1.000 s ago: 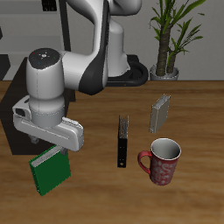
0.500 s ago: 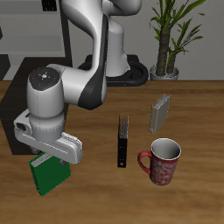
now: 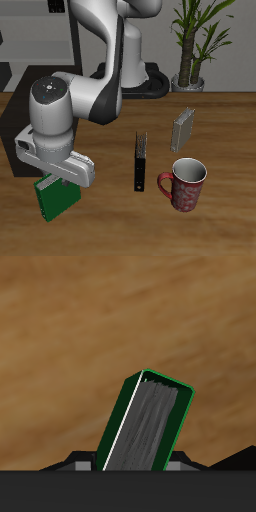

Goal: Place the green book flat on top of the shelf

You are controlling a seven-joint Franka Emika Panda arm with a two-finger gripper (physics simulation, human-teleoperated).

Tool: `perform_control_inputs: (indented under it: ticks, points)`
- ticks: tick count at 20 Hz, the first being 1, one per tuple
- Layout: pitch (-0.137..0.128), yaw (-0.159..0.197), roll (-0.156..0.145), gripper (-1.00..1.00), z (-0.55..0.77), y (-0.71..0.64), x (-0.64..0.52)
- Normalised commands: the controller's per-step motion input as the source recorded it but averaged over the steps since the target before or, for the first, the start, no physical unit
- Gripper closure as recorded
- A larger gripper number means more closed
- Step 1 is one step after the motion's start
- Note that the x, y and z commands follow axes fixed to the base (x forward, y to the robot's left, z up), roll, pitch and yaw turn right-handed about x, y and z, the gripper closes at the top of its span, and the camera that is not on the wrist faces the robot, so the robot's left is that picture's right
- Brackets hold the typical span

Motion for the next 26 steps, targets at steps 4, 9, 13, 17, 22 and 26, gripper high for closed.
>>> perform_control_inputs:
  ticks: [4, 9, 13, 17, 22, 26]
  points:
    - [-0.058, 0.015, 0.000, 1.00, 0.48, 0.02, -0.12]
    - [-0.095, 0.027, 0.013, 1.00, 0.77, 0.07, -0.24]
    - [-0.066, 0.054, 0.010, 1.00, 0.48, 0.00, -0.15]
    - [-0.157, 0.073, 0.015, 1.00, 1.23, 0.19, -0.49]
    - [-0.075, 0.037, 0.021, 1.00, 0.69, 0.08, -0.30]
    - [-0.061, 0.051, 0.012, 1.00, 0.59, 0.10, -0.39]
